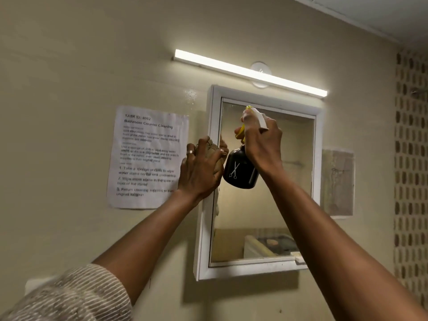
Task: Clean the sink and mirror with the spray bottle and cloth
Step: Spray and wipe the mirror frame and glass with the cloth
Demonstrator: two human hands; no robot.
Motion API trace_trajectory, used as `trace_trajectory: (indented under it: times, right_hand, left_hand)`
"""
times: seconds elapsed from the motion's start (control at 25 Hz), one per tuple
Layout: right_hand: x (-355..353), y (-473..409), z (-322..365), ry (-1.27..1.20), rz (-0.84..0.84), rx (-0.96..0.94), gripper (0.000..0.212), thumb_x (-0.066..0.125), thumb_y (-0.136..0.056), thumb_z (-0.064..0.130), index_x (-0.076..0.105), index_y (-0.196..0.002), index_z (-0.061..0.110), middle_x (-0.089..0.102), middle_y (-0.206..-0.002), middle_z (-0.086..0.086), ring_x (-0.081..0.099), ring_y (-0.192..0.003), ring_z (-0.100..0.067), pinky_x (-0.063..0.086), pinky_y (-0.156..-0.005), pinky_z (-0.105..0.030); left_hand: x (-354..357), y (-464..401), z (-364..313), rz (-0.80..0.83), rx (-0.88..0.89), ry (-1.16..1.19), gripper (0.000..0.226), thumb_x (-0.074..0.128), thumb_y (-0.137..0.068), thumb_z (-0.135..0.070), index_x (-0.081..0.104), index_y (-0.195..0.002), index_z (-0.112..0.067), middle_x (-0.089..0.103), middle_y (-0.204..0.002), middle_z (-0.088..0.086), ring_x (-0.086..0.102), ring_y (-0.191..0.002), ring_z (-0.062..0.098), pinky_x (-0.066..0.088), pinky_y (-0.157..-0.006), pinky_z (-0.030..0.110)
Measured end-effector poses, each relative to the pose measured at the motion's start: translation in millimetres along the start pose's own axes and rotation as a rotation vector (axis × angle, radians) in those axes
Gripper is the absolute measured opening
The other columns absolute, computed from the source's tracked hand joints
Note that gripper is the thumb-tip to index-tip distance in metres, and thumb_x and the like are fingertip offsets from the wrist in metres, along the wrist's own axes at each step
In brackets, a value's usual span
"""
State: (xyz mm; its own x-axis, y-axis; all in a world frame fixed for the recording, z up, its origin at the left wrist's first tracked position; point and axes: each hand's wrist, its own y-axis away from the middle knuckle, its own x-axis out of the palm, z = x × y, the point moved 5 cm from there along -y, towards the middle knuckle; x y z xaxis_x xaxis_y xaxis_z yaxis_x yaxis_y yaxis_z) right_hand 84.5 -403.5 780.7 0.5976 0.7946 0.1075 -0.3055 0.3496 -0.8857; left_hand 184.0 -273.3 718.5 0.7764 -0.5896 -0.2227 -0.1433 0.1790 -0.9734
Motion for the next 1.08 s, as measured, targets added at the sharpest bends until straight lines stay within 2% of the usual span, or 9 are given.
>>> trace_trajectory:
  times: [0.12,0.28,0.44,0.6,0.72,0.88,0.96,1.0,1.08]
  right_hand:
    - [1.3,27.9,-6.2,-0.058,0.069,0.03,0.036,0.052,-0.107,0.027,0.069,-0.106,-0.005,0.071,-0.074,-0.008,0.064,-0.05,0.006,0.045,-0.045,-0.006]
    - [2.3,57.2,-20.5,-0.04,0.112,0.055,0.034,0.052,-0.106,0.027,0.071,-0.102,-0.001,0.073,-0.077,-0.008,0.065,-0.053,0.005,0.046,-0.048,-0.005]
    - [3.5,80.8,-43.3,-0.009,0.143,0.101,0.035,0.052,-0.106,0.033,0.073,-0.103,0.005,0.079,-0.085,-0.013,0.073,-0.068,-0.007,0.05,-0.054,-0.009]
    - [2.5,98.3,-52.3,-0.02,0.16,0.155,0.031,0.052,-0.107,0.029,0.073,-0.105,0.006,0.077,-0.083,-0.011,0.067,-0.06,0.007,0.05,-0.053,-0.008]
    - [2.1,109.0,-57.3,-0.007,0.165,0.172,0.031,0.051,-0.108,0.028,0.073,-0.104,0.006,0.074,-0.082,-0.009,0.066,-0.059,0.009,0.05,-0.053,-0.007]
    - [1.6,117.8,-58.9,0.004,0.156,0.197,0.031,0.052,-0.107,0.026,0.074,-0.099,0.005,0.073,-0.077,-0.004,0.067,-0.06,0.006,0.051,-0.055,-0.007]
    - [-2.1,120.7,-57.9,0.007,0.154,0.198,0.03,0.053,-0.107,0.027,0.074,-0.095,0.008,0.074,-0.076,-0.002,0.068,-0.061,0.003,0.052,-0.056,-0.009]
    - [-4.8,122.5,-58.2,0.015,0.157,0.196,0.03,0.053,-0.106,0.028,0.074,-0.093,0.011,0.075,-0.076,-0.001,0.07,-0.063,0.0,0.053,-0.057,-0.011]
    - [-10.2,118.5,-58.9,0.047,0.162,0.186,0.031,0.054,-0.106,0.033,0.075,-0.091,0.015,0.076,-0.078,-0.004,0.072,-0.068,-0.012,0.055,-0.056,-0.016]
  left_hand:
    - [8.9,40.6,-3.9,0.029,-0.015,0.01,0.032,0.054,-0.093,-0.041,0.046,-0.12,-0.028,0.036,-0.141,0.016,0.043,-0.116,0.042,0.055,-0.07,0.048]
    - [17.6,99.3,-9.3,0.024,-0.046,0.05,0.046,0.071,-0.086,-0.031,0.04,-0.119,-0.025,0.037,-0.134,0.017,0.045,-0.108,0.041,0.054,-0.063,0.042]
    - [28.1,161.5,-10.6,0.041,-0.095,0.143,0.038,0.069,-0.088,-0.025,0.047,-0.12,-0.024,0.041,-0.133,0.017,0.046,-0.109,0.039,0.056,-0.07,0.043]
    - [39.7,227.9,-14.5,0.092,-0.051,0.228,0.035,0.072,-0.072,-0.014,0.067,-0.105,-0.026,0.041,-0.13,0.008,0.043,-0.116,0.029,0.056,-0.081,0.039]
    - [53.8,260.2,-10.7,0.129,-0.164,0.238,0.036,0.061,-0.072,-0.019,0.066,-0.104,-0.033,0.043,-0.131,0.011,0.045,-0.116,0.03,0.056,-0.079,0.037]
    - [70.2,302.6,-20.3,0.118,-0.276,0.282,0.04,0.071,-0.066,-0.011,0.068,-0.099,-0.034,0.047,-0.131,0.012,0.048,-0.116,0.026,0.052,-0.079,0.029]
    - [77.6,328.6,-20.3,0.153,-0.511,0.37,0.029,0.068,-0.077,-0.011,0.067,-0.098,-0.031,0.066,-0.114,0.003,0.063,-0.095,0.017,0.056,-0.077,0.029]
    - [79.2,338.6,-14.6,0.116,-0.589,0.362,0.028,0.066,-0.081,-0.007,0.063,-0.096,-0.031,0.072,-0.088,-0.004,0.065,-0.074,0.013,0.058,-0.075,0.033]
    - [72.3,313.5,-1.8,0.016,-0.591,0.228,0.039,0.065,-0.082,-0.004,0.047,-0.081,-0.039,0.055,-0.05,-0.015,0.052,-0.049,0.003,0.052,-0.071,0.034]
